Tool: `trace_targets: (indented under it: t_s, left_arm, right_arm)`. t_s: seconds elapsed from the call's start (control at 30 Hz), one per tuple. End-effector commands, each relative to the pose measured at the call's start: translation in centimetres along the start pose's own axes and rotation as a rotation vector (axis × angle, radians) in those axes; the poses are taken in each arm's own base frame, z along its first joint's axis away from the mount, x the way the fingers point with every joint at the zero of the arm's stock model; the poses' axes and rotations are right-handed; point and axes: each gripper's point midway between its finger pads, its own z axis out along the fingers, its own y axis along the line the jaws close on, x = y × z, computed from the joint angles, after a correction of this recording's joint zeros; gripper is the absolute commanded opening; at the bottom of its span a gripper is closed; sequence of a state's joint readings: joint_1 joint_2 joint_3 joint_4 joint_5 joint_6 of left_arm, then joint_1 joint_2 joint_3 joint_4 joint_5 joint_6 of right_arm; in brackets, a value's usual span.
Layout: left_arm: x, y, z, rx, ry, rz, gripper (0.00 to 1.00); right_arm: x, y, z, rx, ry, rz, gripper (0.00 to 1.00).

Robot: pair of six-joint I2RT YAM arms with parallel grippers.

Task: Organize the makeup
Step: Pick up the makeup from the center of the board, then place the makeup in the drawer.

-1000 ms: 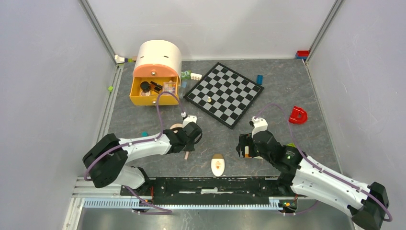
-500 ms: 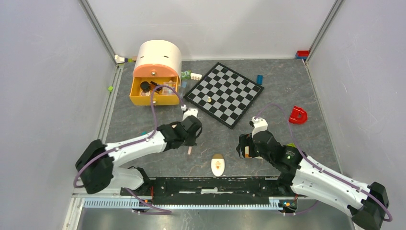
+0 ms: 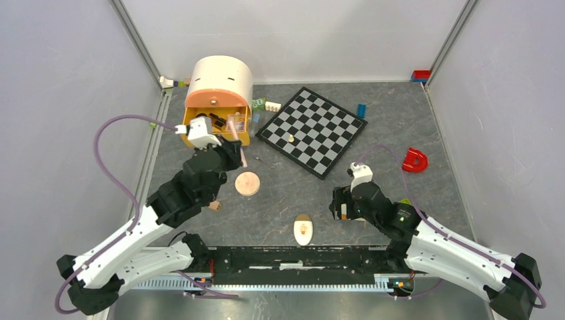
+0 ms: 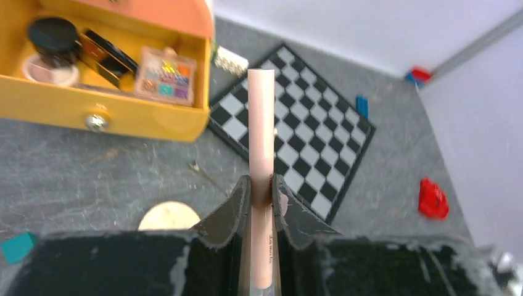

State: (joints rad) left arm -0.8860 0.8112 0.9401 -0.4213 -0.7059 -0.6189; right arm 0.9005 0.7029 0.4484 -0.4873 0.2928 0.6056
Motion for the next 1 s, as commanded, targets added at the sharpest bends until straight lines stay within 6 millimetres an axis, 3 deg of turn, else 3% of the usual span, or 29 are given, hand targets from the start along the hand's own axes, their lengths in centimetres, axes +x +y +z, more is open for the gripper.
trace_targets:
  t_s: [0.0,0.2,0.37,0.53,0.77,0.97]
  left_arm:
    - [-6.5,1.1,0.6,-0.098,-0.2,-0.13,0.02]
    - [-7.9,4.2,4.3,-0.212,-0.164,-0.375,0.02]
    - [-7.2,7.2,7.1,-0.352,-0.13,-0.558,0.02]
    - [-6.7,8.0,9.4,-0.453,-0.109,-0.703,0.02]
    - [-5.6,9.3,10.9,-0.659,-0.04,-0.835,0.02]
    - [-4.4,10.1,12.3,-0.708,-0.035,-0.941,0.02]
  right_arm:
    - [-0.5,0.1,0.0,-0.002,-0.022,0.013,0.89]
    - [-0.7,-0.2,-0.4,0.004,-0.032,0.015,0.89]
    - [-0.7,-0.7,-0.8,0.022,-0.039,0.02,0.88]
    - [-0.7,-0.9,-1.0,0.026,-0.047,0.022,0.89]
    - [-0.7,-1.1,-1.0,0.033,-0.048,0.027,0.88]
    - [-0.6,-1.1,-1.0,0.035,-0.045,0.029,0.88]
